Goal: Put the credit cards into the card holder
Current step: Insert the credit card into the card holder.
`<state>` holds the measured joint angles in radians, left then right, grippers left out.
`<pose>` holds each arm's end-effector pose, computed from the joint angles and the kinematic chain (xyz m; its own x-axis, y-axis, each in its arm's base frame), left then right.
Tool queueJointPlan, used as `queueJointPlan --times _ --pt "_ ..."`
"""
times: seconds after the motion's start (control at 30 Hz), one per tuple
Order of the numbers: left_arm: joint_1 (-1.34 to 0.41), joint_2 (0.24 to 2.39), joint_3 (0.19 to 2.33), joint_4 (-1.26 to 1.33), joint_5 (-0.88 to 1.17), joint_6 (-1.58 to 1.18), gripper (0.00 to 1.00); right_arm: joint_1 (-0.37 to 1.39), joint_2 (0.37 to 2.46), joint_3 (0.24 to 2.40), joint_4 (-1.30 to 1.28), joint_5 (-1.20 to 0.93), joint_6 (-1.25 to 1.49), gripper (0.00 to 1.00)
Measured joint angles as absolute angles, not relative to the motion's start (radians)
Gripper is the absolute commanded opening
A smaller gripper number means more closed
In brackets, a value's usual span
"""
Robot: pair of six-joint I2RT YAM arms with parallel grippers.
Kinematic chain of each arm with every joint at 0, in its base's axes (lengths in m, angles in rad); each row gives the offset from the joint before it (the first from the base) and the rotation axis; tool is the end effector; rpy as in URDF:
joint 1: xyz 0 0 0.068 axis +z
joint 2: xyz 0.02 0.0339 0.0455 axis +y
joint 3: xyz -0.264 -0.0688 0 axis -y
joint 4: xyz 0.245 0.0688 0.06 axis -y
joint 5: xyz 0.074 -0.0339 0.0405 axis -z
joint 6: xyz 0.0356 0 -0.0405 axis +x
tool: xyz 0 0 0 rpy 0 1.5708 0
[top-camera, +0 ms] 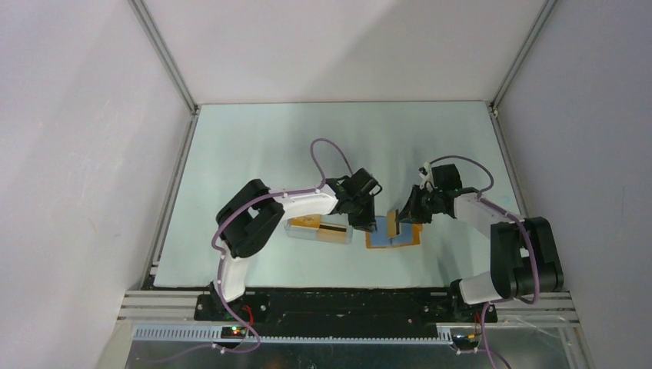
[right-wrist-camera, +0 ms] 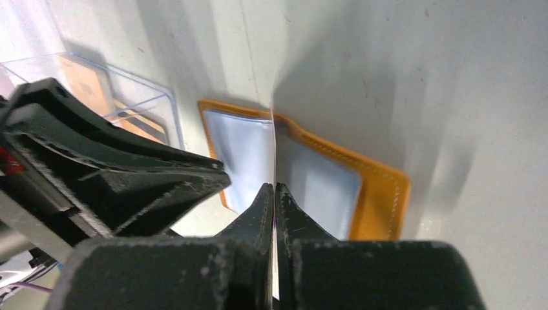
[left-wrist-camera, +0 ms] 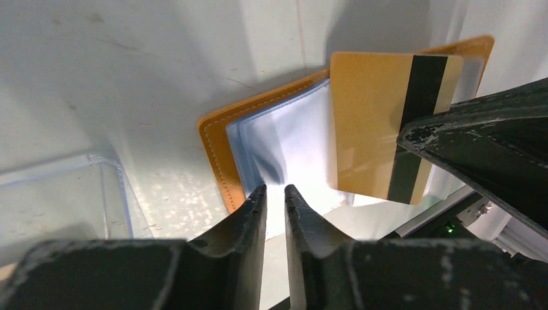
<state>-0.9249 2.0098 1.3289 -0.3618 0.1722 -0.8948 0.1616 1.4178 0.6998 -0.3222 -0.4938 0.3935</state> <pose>0.2451 -0.3353 0.1506 -0.9796 0.0228 -0.1998 0.1192 0.8660 -0.4857 0.2510 0.0580 0.1676 -0.9313 0.1903 -0.3106 -0.0231 0.8202 0.5716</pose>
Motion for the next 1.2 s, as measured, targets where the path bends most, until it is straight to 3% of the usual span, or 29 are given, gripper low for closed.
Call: queueJointPlan --times 0.57,1.2 --pt "-0.894 2.005 1.324 -0.409 0.187 -0.878 0.11 0.094 1.497 0.62 -0.262 -0.627 0.423 0.0" --pt "-0.891 2.005 1.327 -0.434 0.189 -0.871 0.1 0.107 1.529 0.608 -0.25 -0.685 0.416 0.0"
